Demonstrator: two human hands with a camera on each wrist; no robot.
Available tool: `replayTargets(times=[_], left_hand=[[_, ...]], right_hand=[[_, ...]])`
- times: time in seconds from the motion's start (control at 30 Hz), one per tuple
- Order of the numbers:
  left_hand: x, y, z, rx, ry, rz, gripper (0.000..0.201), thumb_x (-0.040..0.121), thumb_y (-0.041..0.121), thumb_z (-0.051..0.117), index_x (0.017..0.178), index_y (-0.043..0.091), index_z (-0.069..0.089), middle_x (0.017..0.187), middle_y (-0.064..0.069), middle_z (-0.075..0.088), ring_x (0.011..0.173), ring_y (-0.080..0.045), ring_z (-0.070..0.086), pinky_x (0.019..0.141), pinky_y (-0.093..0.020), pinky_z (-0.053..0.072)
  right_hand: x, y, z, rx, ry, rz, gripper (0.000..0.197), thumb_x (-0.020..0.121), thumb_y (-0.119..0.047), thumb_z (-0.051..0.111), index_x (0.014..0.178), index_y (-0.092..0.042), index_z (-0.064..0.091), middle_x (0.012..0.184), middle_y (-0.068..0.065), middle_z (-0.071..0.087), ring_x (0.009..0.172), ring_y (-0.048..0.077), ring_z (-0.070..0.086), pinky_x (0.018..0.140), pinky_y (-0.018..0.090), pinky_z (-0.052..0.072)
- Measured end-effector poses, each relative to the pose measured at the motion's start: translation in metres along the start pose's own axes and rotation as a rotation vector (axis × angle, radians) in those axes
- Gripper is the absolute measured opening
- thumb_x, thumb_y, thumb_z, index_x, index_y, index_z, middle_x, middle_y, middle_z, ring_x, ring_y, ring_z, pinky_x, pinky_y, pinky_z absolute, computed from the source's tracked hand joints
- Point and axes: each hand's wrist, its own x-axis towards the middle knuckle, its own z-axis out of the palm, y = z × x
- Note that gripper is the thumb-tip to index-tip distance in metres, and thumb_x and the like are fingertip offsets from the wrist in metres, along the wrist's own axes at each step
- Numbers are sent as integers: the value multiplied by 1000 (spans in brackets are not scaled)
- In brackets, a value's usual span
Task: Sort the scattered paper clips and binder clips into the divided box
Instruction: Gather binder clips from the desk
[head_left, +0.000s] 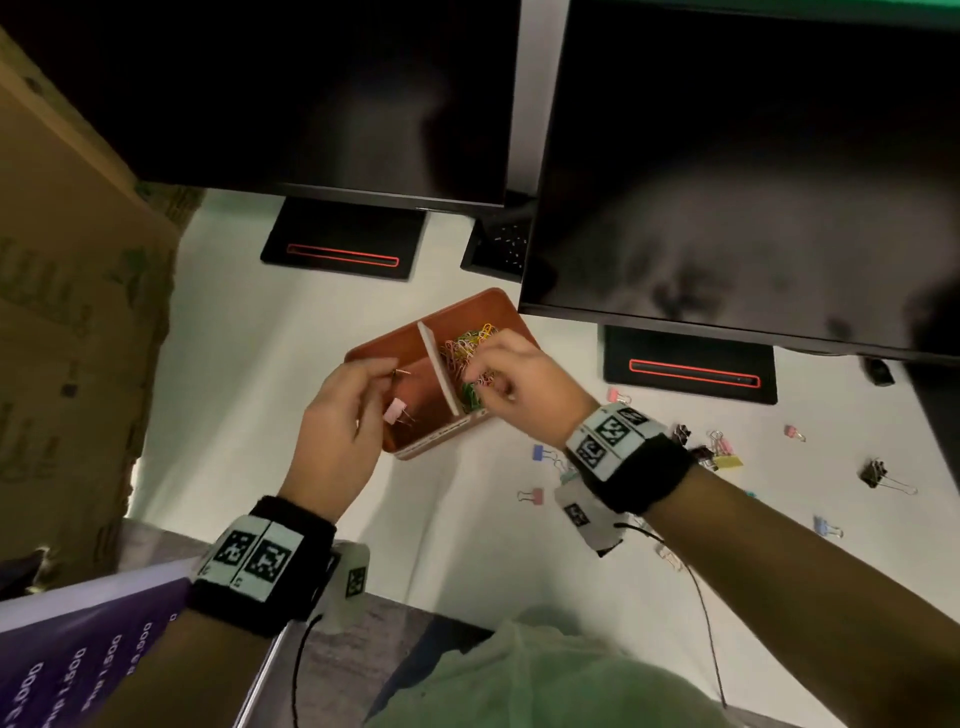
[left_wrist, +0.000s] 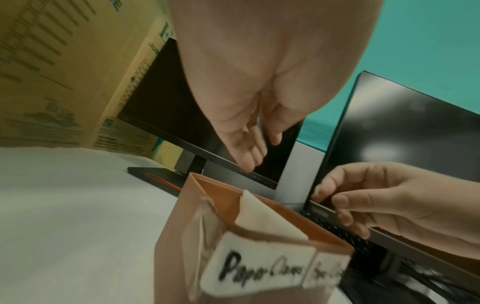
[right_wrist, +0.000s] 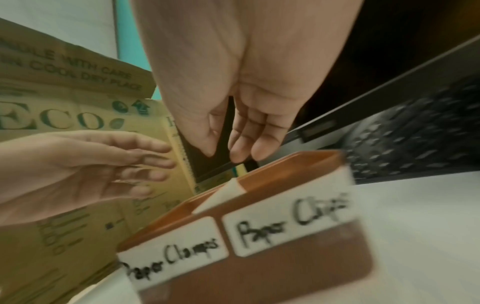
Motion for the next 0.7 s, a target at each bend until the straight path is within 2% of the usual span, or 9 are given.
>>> replayTargets(times=[0.1,0.17,0.27,0.33,0.4,0.47,0.53,0.6,0.7], left_hand=[[-17,7,17,35,-106,136,20,90,6,55,103,19,63,97,8,58,86,2,54,72,-8,42],[-28,8,38,44,-258,169,21,89,12,59,106,23,62,100,11,55,91,2,53,76,-11,43],[-41,8,76,115,-511,156,34,86,28,61,120,29,54,122,12,46,112,2,43,97,-22,41],[-46,9,103,220,-649,150,50,83,36,62,130,32,44,141,8,33,128,-9,34,108,-32,33],[-45,8,127,339,-746,152,67,81,39,63,139,35,30,153,6,14,137,-17,22,113,-36,26],[-41,7,147,457,-788,181,77,80,39,65,144,31,22,156,4,6,138,-23,18,111,-39,25],[-35,5,160,541,-790,205,76,80,36,66,144,25,26,155,2,13,134,-25,23,109,-38,29],[-31,1,167,532,-764,198,65,81,29,66,139,21,36,150,1,25,128,-24,30,107,-35,33],[-28,-11,169,404,-687,159,42,84,13,61,126,20,55,138,0,40,117,-22,41,102,-30,35]], right_hand=[[-36,37,-25,-78,69,164,15,87,-16,60,101,-22,61,107,-9,49,85,10,54,84,28,51],[-59,60,-36,-174,31,324,22,87,-22,61,109,-25,59,114,-5,50,99,14,54,91,31,48],[-82,83,-39,-280,-97,454,41,84,-30,66,122,-28,52,131,-1,46,121,19,45,103,34,39],[-89,88,-33,-283,-184,461,51,81,-34,68,128,-30,47,137,-2,43,126,19,42,106,34,36],[-91,90,-24,-305,-254,446,61,78,-38,70,132,-30,43,141,-2,40,128,20,40,108,36,35],[-90,91,-14,-346,-302,455,70,75,-43,71,136,-31,38,146,2,34,131,24,38,109,42,36],[-88,91,-3,-373,-340,473,76,72,-48,72,137,-31,36,147,5,30,133,29,34,109,46,35],[-88,92,7,-417,-350,475,73,73,-47,71,136,-29,38,145,8,30,132,32,31,108,47,34],[-89,93,14,-391,-279,447,53,79,-35,67,128,-23,49,136,9,37,122,31,38,103,42,38]])
